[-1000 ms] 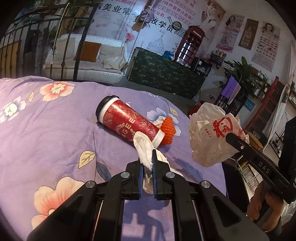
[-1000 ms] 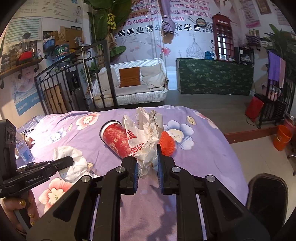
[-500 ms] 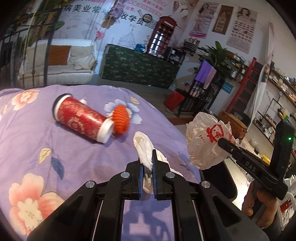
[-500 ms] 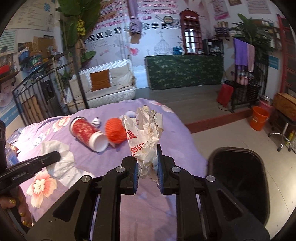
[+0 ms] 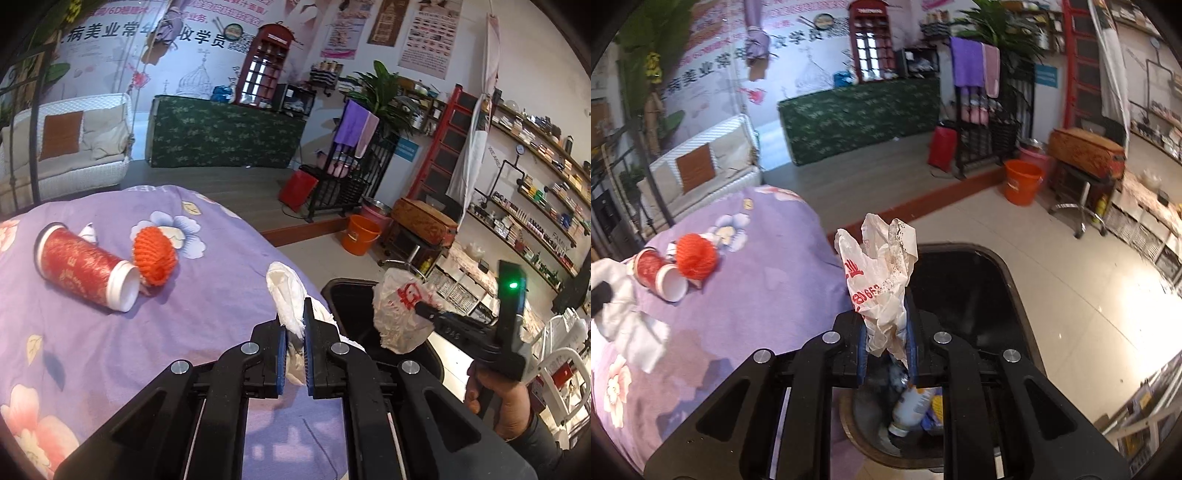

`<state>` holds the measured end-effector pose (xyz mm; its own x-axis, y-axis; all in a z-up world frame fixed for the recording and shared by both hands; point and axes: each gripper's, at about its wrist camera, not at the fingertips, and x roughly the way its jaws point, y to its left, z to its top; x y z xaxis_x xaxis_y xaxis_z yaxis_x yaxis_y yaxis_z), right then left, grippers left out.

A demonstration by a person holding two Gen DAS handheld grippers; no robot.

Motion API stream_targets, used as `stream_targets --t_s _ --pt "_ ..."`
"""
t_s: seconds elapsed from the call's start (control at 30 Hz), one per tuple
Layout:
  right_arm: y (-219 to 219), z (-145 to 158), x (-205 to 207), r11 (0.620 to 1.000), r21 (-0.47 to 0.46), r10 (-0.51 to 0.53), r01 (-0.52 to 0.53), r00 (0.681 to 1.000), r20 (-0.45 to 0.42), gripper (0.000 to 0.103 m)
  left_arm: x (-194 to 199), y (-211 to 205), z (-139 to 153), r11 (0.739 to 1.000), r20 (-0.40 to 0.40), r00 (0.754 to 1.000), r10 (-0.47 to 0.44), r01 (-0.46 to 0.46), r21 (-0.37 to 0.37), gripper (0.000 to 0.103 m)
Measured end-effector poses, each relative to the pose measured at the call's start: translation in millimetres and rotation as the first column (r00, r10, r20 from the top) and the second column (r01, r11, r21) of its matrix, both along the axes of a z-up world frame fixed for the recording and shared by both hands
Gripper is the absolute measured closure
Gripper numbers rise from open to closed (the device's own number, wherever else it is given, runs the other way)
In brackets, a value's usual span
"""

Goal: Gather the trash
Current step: 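Carry the plastic bag and the tissue over the black bin, then open the right gripper to drop the plastic bag into the bin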

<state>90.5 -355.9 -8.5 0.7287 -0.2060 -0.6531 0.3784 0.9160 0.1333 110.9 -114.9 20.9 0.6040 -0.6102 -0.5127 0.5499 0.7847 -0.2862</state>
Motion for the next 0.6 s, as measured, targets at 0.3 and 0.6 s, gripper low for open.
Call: stream_targets --t_s 0.3,0.6 --pt "-28.6 -53.3 14.2 0.993 0.051 -0.093 0.102 0.985 -0.146 0.085 -7.2 -23.2 -3.0 0.998 0.002 0.999 -0.054 0.054 0.016 0.095" --pt "-31.2 -79.9 10.7 0.989 0.071 -0.111 0.126 0.976 -0.189 0.062 -9.9 -37.5 -8.8 0.996 -0.016 0.996 -0.089 0.089 0.022 0.096"
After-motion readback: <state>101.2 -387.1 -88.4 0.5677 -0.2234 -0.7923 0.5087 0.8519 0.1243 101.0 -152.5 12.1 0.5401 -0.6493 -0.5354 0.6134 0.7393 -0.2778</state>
